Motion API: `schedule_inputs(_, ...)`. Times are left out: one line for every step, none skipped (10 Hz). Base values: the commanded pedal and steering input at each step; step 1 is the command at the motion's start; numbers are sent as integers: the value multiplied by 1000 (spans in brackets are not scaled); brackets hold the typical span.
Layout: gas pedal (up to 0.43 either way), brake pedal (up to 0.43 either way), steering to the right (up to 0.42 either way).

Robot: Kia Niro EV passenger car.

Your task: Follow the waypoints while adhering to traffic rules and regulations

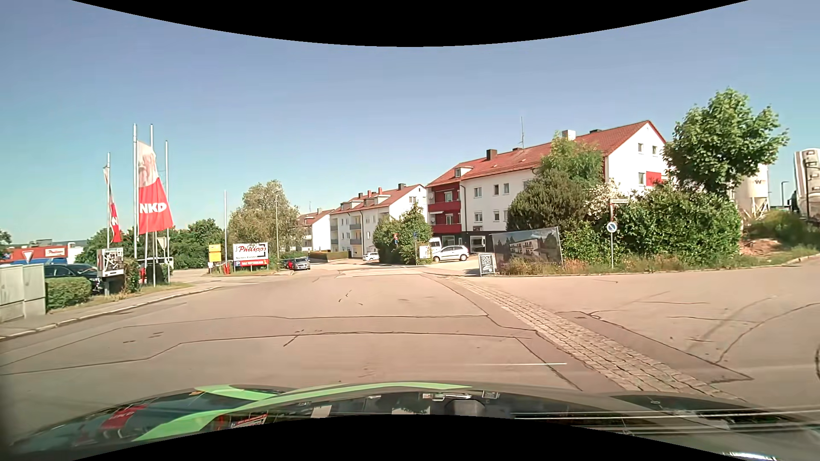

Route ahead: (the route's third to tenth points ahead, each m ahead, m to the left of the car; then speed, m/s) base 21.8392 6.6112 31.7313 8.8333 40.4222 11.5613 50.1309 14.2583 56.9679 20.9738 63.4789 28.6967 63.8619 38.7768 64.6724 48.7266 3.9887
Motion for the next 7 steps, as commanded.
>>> schedule_inputs(0, 12, -40)
schedule_inputs(0, 6, -39)
schedule_inputs(0, 0, -40)
schedule_inputs(0, 0, -39)
schedule_inputs(0, 0, -39)
schedule_inputs(0, 6, -40)
schedule_inputs(0, 6, -40)
